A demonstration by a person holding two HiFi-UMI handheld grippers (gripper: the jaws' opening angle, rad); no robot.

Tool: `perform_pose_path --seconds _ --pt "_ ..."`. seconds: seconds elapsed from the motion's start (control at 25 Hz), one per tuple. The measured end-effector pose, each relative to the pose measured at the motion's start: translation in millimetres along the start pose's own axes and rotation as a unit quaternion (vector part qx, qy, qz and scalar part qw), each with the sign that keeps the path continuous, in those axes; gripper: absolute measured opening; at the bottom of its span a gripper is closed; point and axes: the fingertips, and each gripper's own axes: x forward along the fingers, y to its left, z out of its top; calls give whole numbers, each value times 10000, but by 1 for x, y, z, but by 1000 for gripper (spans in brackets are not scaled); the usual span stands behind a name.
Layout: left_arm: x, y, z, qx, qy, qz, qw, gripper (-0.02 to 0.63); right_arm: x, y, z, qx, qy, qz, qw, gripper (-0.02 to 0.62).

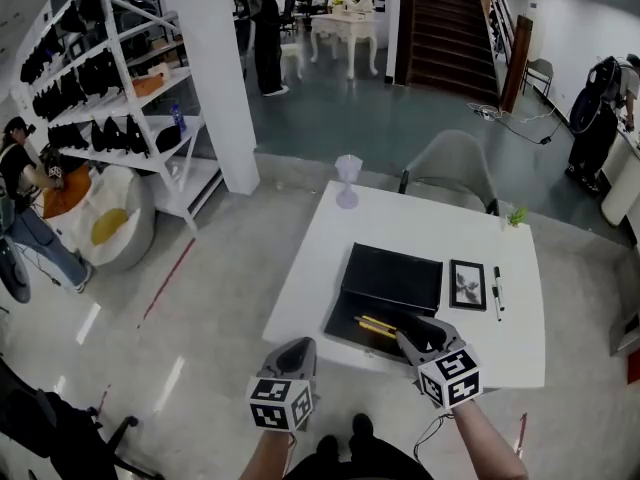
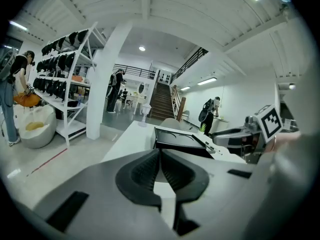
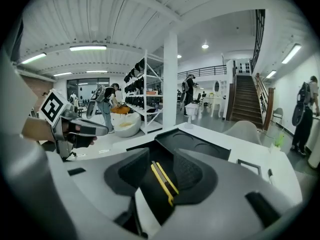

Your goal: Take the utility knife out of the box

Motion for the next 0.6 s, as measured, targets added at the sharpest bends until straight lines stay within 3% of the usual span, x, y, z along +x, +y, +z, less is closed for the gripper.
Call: perform_pose_path --seconds 0.6 --pt "4 34 1 -342 -75 835 9959 18 75 18 -16 -896 699 1291 9851 152"
